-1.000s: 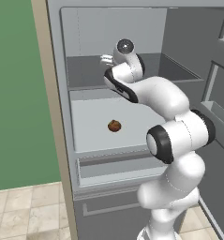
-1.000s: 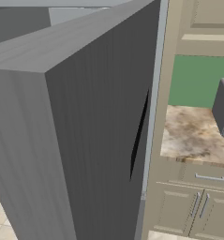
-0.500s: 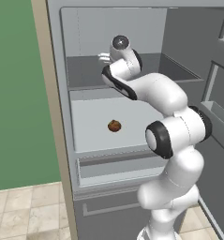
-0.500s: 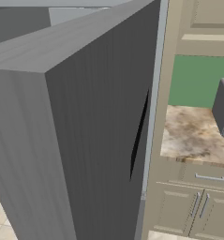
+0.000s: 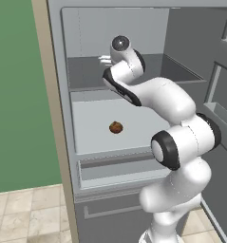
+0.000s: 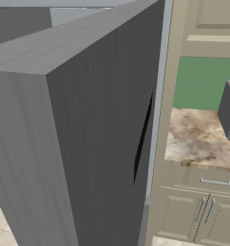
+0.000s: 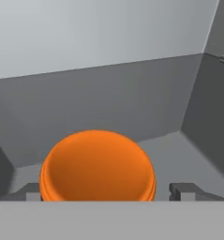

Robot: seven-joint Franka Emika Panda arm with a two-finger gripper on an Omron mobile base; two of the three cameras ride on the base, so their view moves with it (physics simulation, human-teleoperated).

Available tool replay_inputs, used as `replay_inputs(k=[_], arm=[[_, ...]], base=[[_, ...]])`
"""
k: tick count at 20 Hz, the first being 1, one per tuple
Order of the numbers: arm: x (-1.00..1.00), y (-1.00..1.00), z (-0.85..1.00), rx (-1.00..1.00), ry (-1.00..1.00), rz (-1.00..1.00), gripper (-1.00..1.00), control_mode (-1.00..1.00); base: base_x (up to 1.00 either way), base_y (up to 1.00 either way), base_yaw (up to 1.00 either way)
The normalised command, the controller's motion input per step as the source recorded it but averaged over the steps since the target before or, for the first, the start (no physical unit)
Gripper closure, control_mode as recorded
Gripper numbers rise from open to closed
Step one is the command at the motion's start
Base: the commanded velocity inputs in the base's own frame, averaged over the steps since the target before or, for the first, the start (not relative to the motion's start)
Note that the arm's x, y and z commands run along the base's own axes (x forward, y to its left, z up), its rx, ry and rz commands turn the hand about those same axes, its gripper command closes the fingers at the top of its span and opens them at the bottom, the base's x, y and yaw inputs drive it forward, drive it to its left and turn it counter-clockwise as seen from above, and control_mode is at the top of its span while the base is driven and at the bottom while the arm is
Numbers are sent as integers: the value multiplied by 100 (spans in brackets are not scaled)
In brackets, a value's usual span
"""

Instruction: Move the jam and bread from the second highest shelf to the top shelf to make space. Then, place the pitcher from the counter on the cleared second highest shelf.

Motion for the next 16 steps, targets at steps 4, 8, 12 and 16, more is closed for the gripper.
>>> replay_inputs(k=[4,8,12,16], arm=[[-17,14,-1,-7,0,0,-100,-100],[3,14,-34,-8,0,0,-100,-100],[28,13,-53,-7,2,4,-100,-100],[36,3,-70,-5,7,6,-100,-100]], base=[[0,0,0],[0,0,0],[0,0,0],[0,0,0]])
